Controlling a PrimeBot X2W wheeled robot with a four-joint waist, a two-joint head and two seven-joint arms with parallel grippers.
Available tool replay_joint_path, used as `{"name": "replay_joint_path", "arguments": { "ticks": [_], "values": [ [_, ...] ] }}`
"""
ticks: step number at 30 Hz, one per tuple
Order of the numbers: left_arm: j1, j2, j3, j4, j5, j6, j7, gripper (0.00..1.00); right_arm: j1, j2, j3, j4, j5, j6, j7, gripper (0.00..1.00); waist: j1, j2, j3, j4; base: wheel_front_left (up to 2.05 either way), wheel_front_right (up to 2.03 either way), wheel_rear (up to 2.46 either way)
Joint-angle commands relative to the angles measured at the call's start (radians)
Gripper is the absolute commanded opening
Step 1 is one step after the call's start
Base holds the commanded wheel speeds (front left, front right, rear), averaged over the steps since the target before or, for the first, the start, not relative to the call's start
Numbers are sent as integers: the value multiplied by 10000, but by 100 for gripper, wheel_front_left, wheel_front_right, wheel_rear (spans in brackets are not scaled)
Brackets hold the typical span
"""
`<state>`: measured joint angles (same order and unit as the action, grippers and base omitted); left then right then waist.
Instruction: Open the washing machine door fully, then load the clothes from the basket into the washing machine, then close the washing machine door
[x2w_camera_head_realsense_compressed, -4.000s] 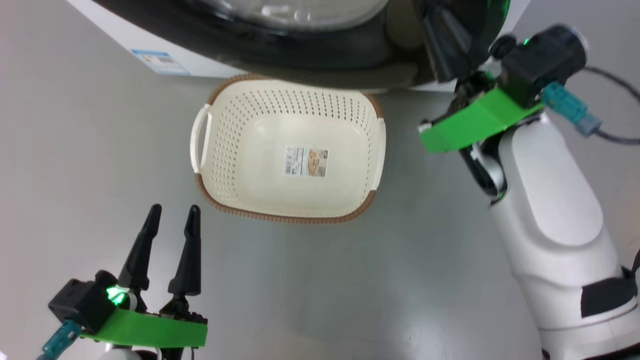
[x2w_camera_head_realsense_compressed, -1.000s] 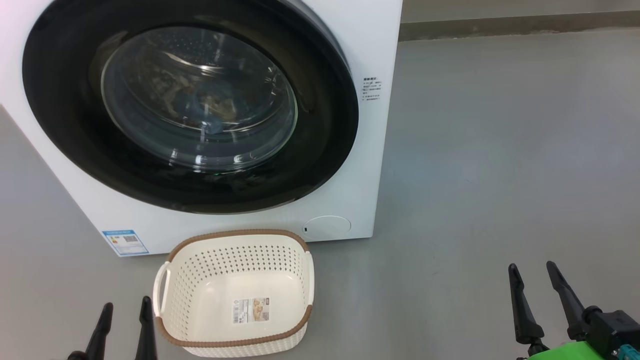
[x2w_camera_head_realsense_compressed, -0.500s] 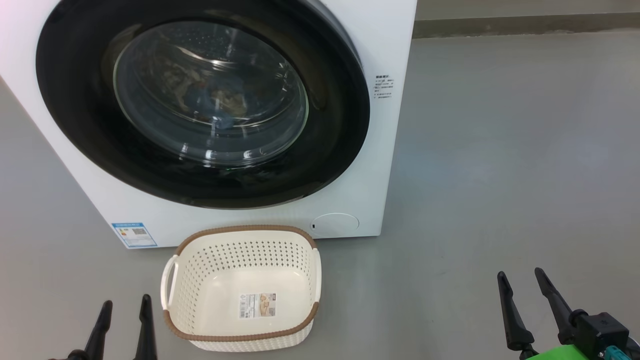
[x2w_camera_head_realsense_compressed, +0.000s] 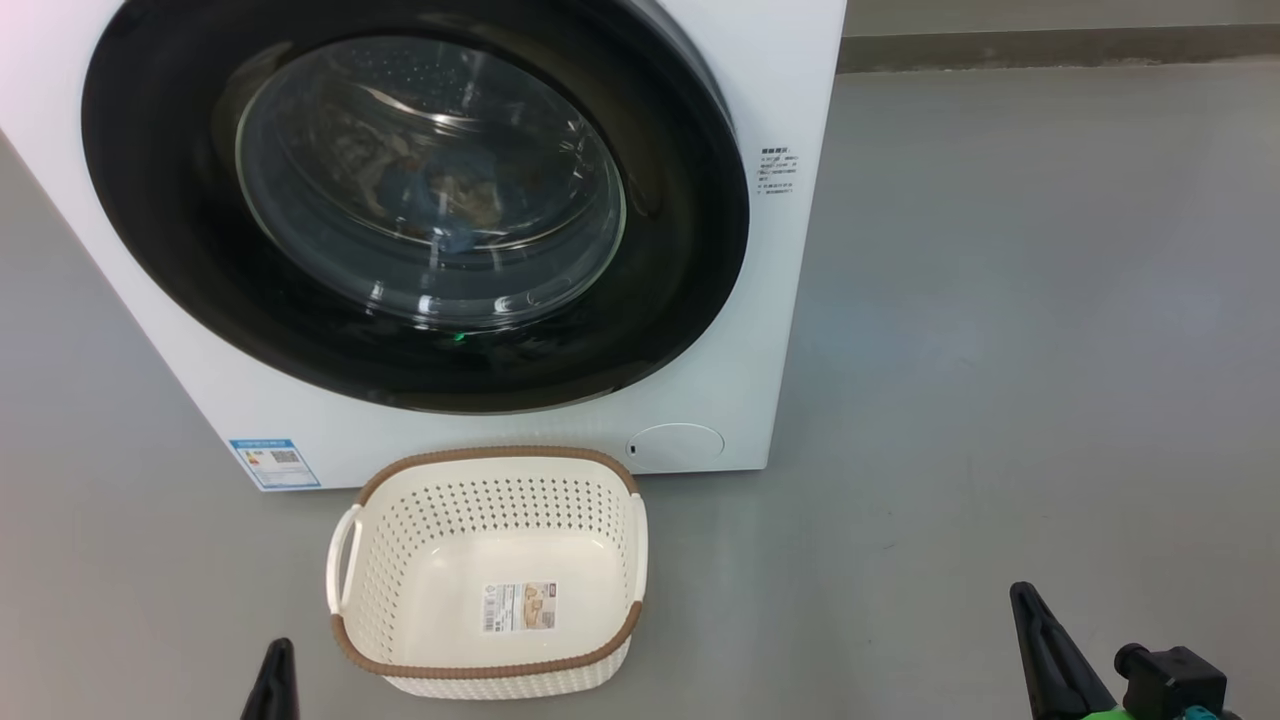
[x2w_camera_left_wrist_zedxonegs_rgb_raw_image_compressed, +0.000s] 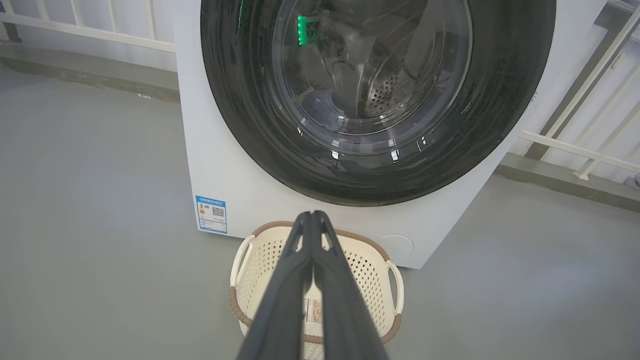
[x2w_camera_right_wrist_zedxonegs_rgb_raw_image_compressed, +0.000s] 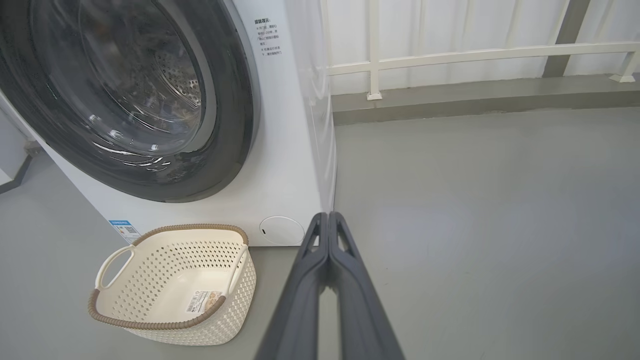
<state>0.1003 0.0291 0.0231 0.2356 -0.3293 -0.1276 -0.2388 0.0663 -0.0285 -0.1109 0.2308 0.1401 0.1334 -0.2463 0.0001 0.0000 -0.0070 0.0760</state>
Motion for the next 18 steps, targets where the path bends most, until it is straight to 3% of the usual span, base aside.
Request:
{"name": "replay_joint_path", "arguments": {
  "ticks": [1,18],
  "values": [
    [-194,123,54,-198,-347,-1,60,0,-82,-18,-21,-217,459,-1,80,0,15,0,-9,-18,0,0,0],
    [-442,139,164,-162,-2014,-5,518,0,-297,-45,-7,-175,2361,-5,536,0,0,0,16,-117,0,0,0]
  ]
}}
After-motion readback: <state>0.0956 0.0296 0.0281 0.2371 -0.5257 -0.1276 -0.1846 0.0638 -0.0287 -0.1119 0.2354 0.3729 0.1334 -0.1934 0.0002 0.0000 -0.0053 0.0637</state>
